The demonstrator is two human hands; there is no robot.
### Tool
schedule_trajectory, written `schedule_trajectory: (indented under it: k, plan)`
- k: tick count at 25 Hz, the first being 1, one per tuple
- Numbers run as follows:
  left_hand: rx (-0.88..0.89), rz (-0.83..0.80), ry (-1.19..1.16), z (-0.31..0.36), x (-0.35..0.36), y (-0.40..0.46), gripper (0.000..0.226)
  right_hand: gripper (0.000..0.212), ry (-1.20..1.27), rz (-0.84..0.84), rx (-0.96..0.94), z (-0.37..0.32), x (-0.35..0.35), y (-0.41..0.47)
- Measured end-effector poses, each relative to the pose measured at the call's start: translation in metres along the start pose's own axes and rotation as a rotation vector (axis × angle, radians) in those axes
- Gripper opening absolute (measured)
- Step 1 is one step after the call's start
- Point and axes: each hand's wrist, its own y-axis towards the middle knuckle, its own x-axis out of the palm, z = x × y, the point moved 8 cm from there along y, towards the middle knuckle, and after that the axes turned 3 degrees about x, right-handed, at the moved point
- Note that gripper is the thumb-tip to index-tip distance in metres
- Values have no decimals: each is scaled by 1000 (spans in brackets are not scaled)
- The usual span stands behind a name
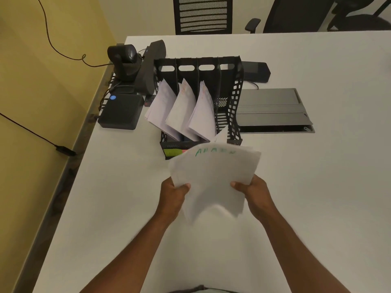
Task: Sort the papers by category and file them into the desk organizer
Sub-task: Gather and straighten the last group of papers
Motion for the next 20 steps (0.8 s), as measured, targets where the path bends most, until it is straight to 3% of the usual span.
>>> schedule_trajectory:
  k: [4,10,13,17,20]
  plan:
    - [220,100,33,28,-10,-4,48,42,29,28,-140,-21,3,-5]
    - [100,173,54,-5,-24,-5,44,90,-143,-107,-58,6,19,-7]
    - [100,104,72,-3,-27,1,43,93,-255,-134,-57,3,21,-3]
    - [80,12,37,12,-32,10,47,100,-226,-240,-155,-28,24,1]
    - [86,-97,-5,24,-30,15,52,86,-168,-357,-119,-42,23,5]
